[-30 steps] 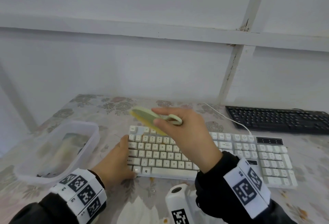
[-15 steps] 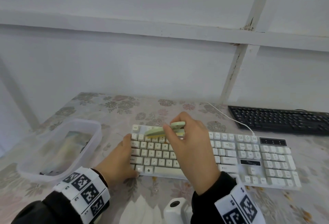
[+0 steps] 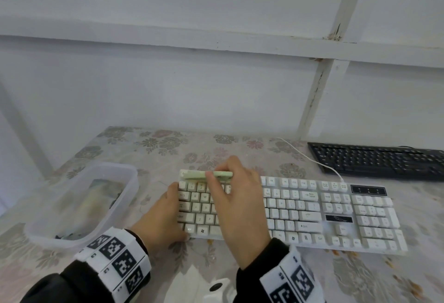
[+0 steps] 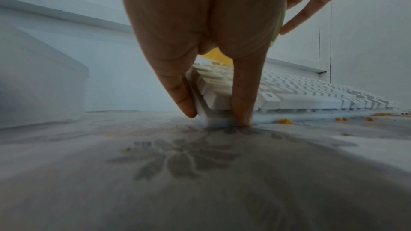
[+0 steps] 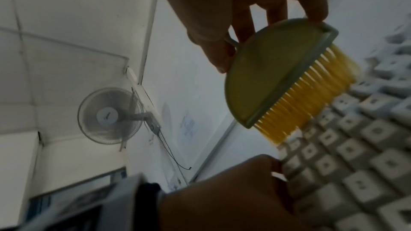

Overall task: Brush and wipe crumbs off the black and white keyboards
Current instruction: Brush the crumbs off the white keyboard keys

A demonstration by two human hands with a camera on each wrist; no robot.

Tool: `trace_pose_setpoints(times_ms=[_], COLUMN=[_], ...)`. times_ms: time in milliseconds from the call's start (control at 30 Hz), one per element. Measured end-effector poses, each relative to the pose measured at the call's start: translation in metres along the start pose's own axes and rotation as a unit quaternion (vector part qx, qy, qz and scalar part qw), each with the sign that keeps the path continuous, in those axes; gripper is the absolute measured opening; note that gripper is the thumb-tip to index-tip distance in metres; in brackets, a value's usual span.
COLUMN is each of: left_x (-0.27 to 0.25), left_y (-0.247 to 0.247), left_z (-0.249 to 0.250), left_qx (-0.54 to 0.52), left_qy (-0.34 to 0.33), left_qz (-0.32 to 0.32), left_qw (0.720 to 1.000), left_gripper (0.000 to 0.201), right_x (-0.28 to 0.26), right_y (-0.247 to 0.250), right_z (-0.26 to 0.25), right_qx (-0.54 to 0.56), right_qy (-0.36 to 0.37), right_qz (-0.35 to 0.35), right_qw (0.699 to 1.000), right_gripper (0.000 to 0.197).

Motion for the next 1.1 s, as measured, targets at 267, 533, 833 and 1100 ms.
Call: trace_pose_setpoints(times_ms=[267,533,833,1100], left_x=[-0.003,-0.003,-0.004,-0.004], left_y=[0.002,0.001,0.002,0.002], left_z=[0.006,0.004,0.004,0.004], left_qx=[-0.007,-0.003,-0.023,-0.029], left_qy=[-0.009,-0.011,-0.016,-0.018], left_qz=[-0.001,0.001,0.003,0.007], left_qw=[1.0,1.0,1.0,0.999], left_gripper=[0.085,0.086,0.088,0.09], right_x=[-0.008,-0.014,-0.013,-0.021], right_y=[0.021,0.028,0.022,0.062], right_z=[-0.01,0.016,0.016,0.02], right_qx=[-0.021,-0.086,0.024,0.022], right_qy=[0.008,-0.045,-0.035,-0.038], right_qz=[0.087,0.11,0.063,0.118], right_qw=[0.996,0.989,0.997,0.992], right_gripper=[0.01,0.016,0.012,0.016])
Point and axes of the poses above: each hand's wrist, its own x-axis towards the middle knuckle, its own y-axis out of the back of the hand, z = x × y, the point moved 8 cm from there along x, towards the middle knuckle, and after that the axes turned 15 degrees about -z, right-handed, at the moved point
